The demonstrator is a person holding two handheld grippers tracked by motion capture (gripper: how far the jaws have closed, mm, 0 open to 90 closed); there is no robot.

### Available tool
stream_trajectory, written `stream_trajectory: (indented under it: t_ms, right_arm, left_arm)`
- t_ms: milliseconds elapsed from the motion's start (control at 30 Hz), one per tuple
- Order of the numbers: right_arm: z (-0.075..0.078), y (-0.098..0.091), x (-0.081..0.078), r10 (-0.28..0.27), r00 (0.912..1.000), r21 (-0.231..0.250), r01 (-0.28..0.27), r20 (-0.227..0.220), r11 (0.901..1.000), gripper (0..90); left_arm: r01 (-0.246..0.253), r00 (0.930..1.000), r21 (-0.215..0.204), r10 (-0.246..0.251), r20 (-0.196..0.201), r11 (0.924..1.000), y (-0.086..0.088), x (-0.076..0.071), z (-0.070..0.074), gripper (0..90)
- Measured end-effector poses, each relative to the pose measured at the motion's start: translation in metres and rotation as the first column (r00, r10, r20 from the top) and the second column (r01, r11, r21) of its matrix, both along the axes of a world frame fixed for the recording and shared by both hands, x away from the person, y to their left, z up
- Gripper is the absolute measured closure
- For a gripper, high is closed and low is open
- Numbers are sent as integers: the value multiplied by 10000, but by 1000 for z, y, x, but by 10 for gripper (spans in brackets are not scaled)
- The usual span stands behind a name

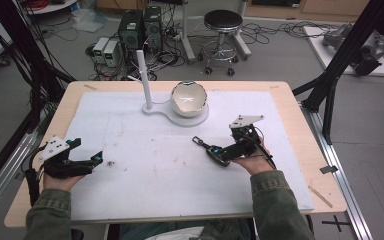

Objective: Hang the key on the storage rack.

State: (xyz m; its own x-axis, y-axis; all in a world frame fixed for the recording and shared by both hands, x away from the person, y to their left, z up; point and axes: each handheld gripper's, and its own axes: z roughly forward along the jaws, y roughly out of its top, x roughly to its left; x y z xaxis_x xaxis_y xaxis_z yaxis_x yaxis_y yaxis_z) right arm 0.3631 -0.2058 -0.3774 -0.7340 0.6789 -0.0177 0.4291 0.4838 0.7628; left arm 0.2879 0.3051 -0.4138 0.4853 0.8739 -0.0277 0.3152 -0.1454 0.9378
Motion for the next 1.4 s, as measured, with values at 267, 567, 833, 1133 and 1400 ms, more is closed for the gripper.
stream_trajectory:
  t_ms: [267, 567, 833, 1133, 1400]
  right_arm:
    - [-4, 20, 12, 212, 9983, -496, -239, -535, 9985, 5]
    - [-20, 39, 30, 271, 9920, -1316, -434, -1232, 9904, 6]
    - [-34, 53, 47, 29, 9815, -1794, -379, -1915, 9830, 6]
    - [-42, 65, 53, 98, 9665, -2525, -768, -2565, 9645, 196]
    - [-45, 66, 54, -58, 9577, -2779, -777, -2877, 9575, 438]
  left_arm:
    - [11, 10000, -28, -11, 9, 10000, 0, 0, 0, 65]
    - [18, 10000, -28, -18, 9, 10000, 0, 1, 0, 65]
    - [65, 10000, -68, -65, -26, 10000, 0, 2, 0, 65]
    - [86, 10000, -53, -86, -47, 9999, 1, 2, 0, 65]
    - [54, 9999, -30, -54, -102, 10000, 1, 2, -1, 65]
